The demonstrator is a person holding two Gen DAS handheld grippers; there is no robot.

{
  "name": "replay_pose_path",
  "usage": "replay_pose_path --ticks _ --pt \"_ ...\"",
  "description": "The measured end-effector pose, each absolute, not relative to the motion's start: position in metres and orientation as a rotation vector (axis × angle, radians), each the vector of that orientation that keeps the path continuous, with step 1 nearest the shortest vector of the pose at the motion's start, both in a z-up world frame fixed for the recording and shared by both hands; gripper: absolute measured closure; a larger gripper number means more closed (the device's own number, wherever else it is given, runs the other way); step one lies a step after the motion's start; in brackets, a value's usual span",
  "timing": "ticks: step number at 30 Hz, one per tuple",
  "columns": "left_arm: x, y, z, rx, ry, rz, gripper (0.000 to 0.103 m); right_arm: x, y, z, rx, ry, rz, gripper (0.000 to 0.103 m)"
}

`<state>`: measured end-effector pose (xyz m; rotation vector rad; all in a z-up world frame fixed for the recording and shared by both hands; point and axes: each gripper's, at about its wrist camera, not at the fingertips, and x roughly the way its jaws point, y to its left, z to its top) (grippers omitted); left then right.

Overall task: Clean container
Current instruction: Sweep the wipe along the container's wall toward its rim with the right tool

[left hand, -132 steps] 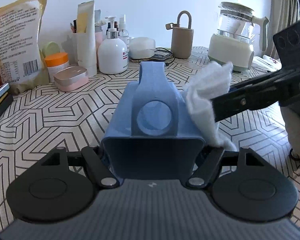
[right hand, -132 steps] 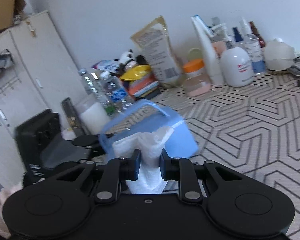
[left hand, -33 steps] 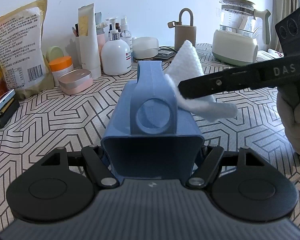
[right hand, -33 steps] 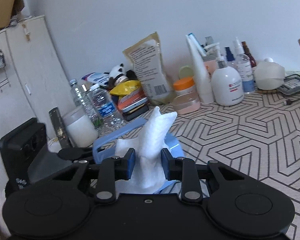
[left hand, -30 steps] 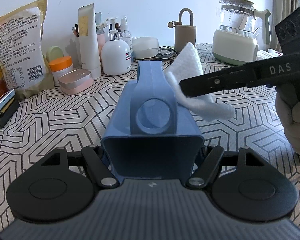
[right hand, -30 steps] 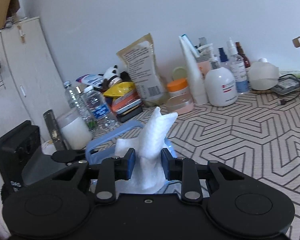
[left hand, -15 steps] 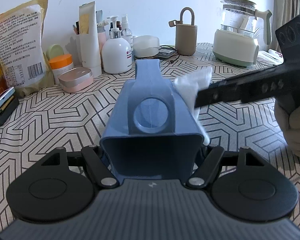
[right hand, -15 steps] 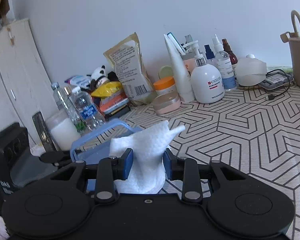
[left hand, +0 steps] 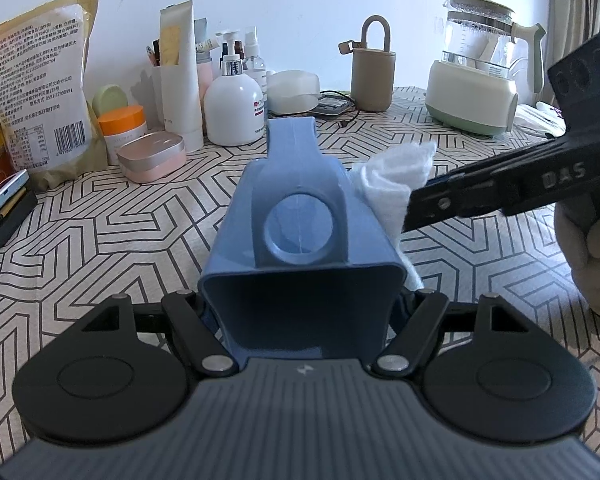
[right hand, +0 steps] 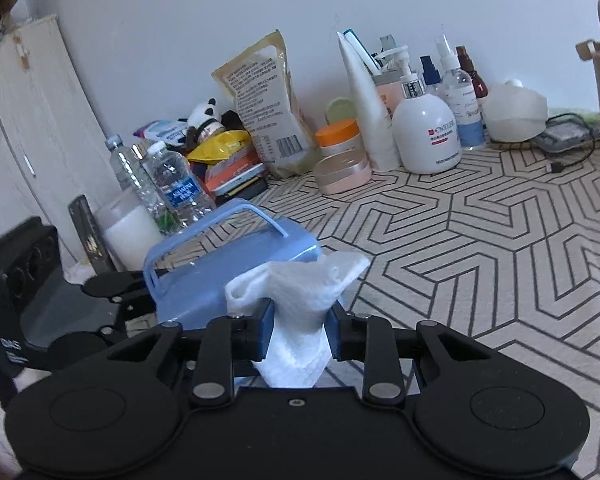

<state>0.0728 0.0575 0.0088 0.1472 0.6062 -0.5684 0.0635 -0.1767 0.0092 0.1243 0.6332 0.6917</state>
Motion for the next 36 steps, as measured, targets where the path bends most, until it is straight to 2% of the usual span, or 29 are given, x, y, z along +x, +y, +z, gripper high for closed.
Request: replay_pose_path --ticks 11,36 --pt "0.071 0.054 0.009 0.174 0.602 -0.572 0.029 0.049 -0.175 0.021 0.186 0.569 0.881 0.070" --pt "0.072 0.054 0.009 0.172 0.606 -0.569 0.029 0.070 -0.182 0.009 0.136 0.622 0.690 0.069"
